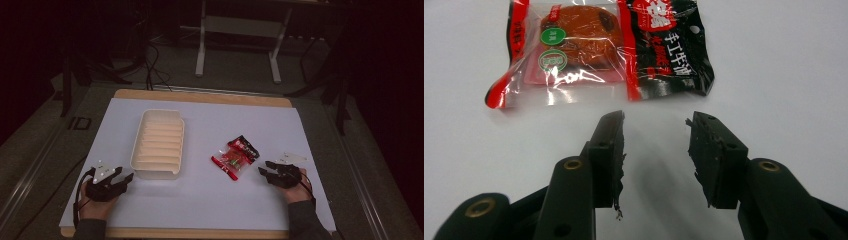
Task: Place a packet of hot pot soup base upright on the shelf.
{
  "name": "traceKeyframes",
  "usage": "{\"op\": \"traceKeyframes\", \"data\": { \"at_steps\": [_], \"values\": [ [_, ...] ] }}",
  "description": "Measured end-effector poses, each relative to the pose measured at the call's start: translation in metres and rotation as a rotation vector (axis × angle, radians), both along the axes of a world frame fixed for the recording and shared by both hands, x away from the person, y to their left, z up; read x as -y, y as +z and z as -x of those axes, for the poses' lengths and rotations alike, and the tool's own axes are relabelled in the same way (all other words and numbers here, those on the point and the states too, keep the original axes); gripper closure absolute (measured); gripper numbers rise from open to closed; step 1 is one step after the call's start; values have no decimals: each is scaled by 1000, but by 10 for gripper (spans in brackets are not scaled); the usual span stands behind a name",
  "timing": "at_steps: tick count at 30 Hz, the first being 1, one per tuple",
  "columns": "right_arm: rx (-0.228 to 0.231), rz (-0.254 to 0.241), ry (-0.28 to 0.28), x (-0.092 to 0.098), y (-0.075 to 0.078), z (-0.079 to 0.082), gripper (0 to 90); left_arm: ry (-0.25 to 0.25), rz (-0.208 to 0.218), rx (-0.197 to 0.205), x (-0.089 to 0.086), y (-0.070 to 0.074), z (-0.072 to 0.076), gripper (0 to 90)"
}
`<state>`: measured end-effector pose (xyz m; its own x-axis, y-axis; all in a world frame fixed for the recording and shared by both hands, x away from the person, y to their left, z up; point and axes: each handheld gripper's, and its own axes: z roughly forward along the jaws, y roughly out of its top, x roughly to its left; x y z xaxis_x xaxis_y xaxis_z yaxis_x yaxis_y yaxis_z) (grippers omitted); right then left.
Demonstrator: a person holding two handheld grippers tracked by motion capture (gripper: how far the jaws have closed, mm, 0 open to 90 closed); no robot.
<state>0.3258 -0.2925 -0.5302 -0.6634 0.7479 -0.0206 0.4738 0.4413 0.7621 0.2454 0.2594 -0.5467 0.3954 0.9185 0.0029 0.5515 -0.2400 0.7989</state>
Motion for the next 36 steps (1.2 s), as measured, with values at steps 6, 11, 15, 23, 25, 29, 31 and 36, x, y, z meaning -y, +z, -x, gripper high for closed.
{"op": "traceKeyframes", "data": {
  "at_steps": [6,11,15,23,25,29,31,36],
  "values": [
    [4,-7,7,-3,5,-5,558,-3,-6,0,0,0,0,492],
    [-6,-13,9,-7,8,-12,530,-5,-10,0,1,0,0,490],
    [-10,-17,9,-11,9,-17,483,-5,-13,1,1,0,0,488],
    [-31,-26,-11,-18,9,-29,313,-6,-16,1,2,0,0,485],
    [-49,-36,-12,-20,10,-33,266,-6,-16,1,2,0,0,484],
    [-56,-22,-21,-27,12,-40,195,-7,-20,0,2,0,0,484],
    [-75,-37,-15,-29,15,-45,171,-8,-22,1,2,0,0,484],
    [-99,-29,-12,-35,15,-53,133,-8,-23,2,2,0,0,483]
  ]
}}
